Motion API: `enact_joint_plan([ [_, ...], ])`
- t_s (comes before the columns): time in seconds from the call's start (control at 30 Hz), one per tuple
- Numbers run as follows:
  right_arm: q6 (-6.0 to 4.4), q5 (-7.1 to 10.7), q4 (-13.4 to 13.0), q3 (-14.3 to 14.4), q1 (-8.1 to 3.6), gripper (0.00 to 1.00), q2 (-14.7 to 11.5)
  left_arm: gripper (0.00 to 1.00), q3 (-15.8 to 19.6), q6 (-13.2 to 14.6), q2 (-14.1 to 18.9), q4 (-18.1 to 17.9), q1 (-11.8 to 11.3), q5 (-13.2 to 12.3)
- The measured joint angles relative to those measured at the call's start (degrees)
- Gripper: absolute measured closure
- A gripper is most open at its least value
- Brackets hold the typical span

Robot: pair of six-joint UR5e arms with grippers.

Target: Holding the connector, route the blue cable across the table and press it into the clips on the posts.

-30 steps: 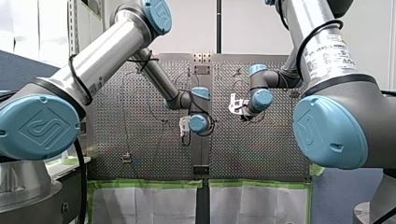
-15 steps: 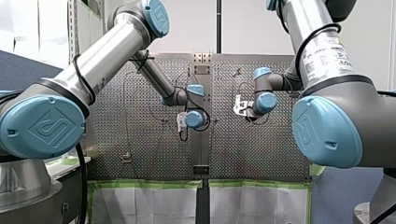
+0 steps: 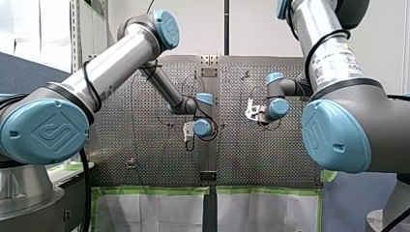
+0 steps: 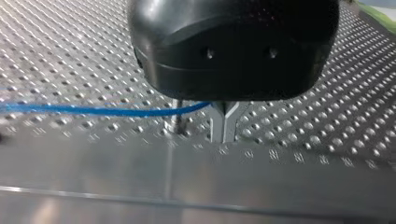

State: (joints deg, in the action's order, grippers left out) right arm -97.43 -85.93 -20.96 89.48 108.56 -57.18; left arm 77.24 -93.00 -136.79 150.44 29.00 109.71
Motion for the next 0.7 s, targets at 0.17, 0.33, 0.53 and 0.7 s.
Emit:
enact_joint_plan([
  [0.17, -0.01, 0.09, -0.05, -0.79, -0.8, 0.99, 0.37, 0.64, -1.94, 0.0, -0.33, 2.29, -0.14, 1.18],
  [0.33, 0.24, 0.13, -0.05, -1.02, -1.64, 0.99, 0.42, 0.18, -2.42, -0.49, -0.34, 4.92, 0.11, 3.02],
  [0.53, 0.67, 0.42, -0.06, -1.27, -2.11, 0.99, 0.44, 0.02, -2.4, -0.44, -0.32, 8.07, 0.89, 5.52],
  [0.7, 1.5, 1.5, -0.05, -1.63, -2.21, 0.99, 0.45, 0.02, -2.1, -0.35, 0.41, 10.35, 1.62, 6.76],
])
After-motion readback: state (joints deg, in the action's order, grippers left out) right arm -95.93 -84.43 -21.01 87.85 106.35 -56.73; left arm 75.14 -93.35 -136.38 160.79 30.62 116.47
